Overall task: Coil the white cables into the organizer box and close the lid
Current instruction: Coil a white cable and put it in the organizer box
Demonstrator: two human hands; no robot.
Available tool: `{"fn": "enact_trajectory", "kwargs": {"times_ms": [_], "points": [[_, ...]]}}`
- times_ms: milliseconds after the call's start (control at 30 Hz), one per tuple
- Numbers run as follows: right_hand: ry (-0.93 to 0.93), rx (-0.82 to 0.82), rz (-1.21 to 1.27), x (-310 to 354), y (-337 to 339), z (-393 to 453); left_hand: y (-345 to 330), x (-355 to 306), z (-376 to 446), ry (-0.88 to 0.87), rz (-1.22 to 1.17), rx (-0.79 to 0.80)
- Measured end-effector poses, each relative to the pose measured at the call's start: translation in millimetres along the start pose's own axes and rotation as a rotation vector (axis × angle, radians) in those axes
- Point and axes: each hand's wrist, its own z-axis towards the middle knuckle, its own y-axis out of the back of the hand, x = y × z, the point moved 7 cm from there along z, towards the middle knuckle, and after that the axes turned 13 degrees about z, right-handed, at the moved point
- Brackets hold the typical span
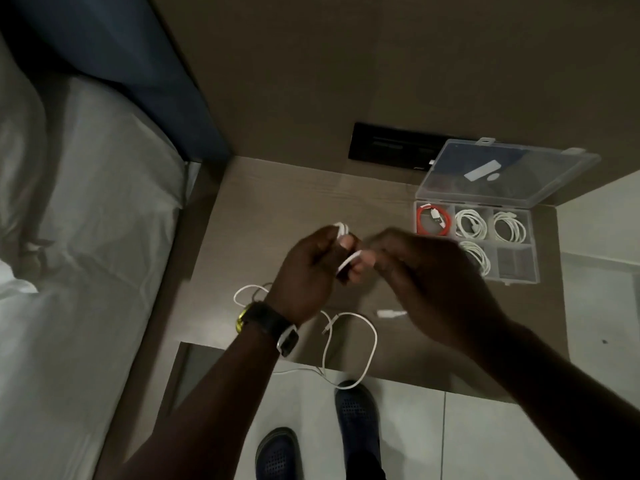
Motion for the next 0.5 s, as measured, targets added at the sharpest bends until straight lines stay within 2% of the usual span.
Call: {"fn": "enact_trajectory", "kwargs": {"times_ms": [100, 233, 400, 500], "points": [[0.069, -0.132, -0.052, -15, 22, 23, -13, -8, -11, 0.096, -0.121, 0.054], [-0.002, -0.243, 0.118, -45, 21, 31, -20, -13, -16, 0.21, -0.414, 0.124], [-0.246, -0.242, 0.564, -66, -23, 23, -24, -19, -14, 0.236, -0.963, 0.206], [-0.477, -0.159, 0.807, -64, -60, -3, -16, -17, -10, 0.185, -1.222, 0.16]]}}
